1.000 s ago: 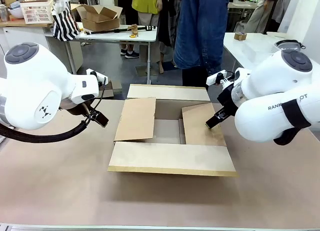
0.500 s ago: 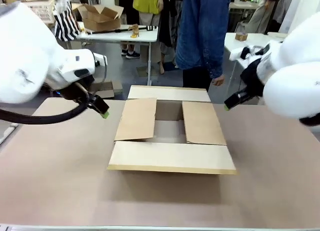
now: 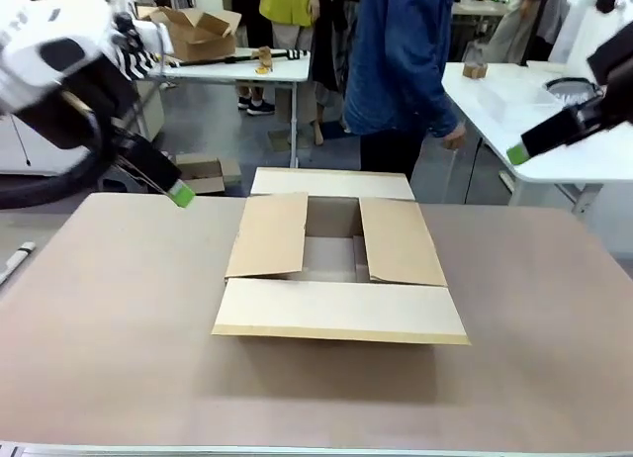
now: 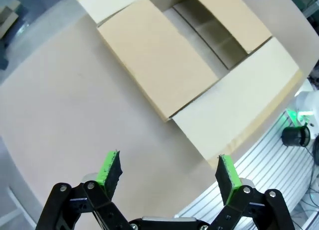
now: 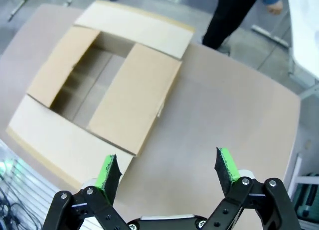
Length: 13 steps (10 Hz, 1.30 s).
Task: Pack the gift set into the box.
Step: Place both hands on the side flaps of the Package Box and spread them outward.
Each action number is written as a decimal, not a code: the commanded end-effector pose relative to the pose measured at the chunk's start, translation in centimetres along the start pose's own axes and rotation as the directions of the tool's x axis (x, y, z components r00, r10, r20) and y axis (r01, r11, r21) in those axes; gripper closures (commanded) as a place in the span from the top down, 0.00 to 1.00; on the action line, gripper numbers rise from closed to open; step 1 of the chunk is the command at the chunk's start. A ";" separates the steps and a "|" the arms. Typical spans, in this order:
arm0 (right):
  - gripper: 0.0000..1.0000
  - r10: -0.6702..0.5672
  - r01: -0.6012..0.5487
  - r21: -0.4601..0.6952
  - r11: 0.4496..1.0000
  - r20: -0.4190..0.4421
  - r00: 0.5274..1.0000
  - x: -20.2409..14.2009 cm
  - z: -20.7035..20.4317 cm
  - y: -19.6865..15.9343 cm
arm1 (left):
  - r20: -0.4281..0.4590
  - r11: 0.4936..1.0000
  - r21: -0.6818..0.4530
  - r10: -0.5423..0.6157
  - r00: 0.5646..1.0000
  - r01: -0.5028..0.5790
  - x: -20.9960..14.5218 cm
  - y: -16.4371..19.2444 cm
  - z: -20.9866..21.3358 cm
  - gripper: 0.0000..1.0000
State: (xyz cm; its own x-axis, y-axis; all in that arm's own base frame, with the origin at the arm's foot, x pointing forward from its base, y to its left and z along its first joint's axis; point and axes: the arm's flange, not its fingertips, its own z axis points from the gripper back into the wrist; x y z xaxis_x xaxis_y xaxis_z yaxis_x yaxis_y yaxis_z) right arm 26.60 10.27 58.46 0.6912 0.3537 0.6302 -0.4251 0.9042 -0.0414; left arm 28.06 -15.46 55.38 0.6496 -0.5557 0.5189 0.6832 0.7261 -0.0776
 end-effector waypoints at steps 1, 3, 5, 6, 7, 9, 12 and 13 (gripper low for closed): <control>1.00 0.000 0.000 -0.002 1.000 0.021 1.000 -0.1 1.1 0.1 | 0.012 1.000 -0.008 -0.011 1.000 0.011 -0.1 -0.4 0.6 1.00; 1.00 -0.204 0.248 0.339 0.908 -0.161 0.966 -0.5 -0.8 -3.0 | 0.001 0.855 -0.519 0.016 1.000 -0.013 -0.5 2.9 0.1 1.00; 1.00 -0.550 0.681 0.474 0.558 -0.404 0.731 -0.7 -0.1 -5.7 | 0.011 0.465 -0.878 0.246 0.969 -0.108 -2.1 8.3 0.6 1.00; 1.00 -0.571 0.710 0.563 0.423 -0.443 0.691 -1.5 0.2 -7.2 | -0.007 0.332 -0.934 0.353 0.936 -0.132 -2.9 10.3 0.0 1.00; 1.00 -0.615 0.751 0.581 0.314 -0.478 0.627 -2.7 -0.2 -8.8 | -0.019 0.249 -0.957 0.451 0.893 -0.146 -4.0 12.0 -0.5 1.00; 1.00 -0.673 0.811 0.557 0.180 -0.531 0.514 -5.1 -1.3 -11.7 | -0.031 0.185 -0.968 0.586 0.810 -0.171 -4.9 11.7 -2.1 1.00; 1.00 -0.719 0.831 0.532 0.162 -0.513 0.468 -6.5 -3.5 -13.4 | 0.017 0.399 -0.875 0.591 0.807 -0.274 -4.5 10.7 -1.2 1.00; 1.00 -0.671 0.805 0.568 0.169 -0.532 0.516 -6.0 -1.7 -14.9 | 0.018 0.203 -0.972 0.575 0.818 -0.122 -6.0 13.2 -2.9 1.00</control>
State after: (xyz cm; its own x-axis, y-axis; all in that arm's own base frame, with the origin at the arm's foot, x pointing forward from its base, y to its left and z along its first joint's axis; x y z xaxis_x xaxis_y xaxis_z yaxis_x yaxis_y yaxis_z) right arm 30.70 -5.70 52.76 0.9323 -0.3473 -0.1013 0.2097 0.2905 0.9336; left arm 34.39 -4.50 48.67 0.9277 -0.0084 0.3732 0.3716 -0.0749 -0.9254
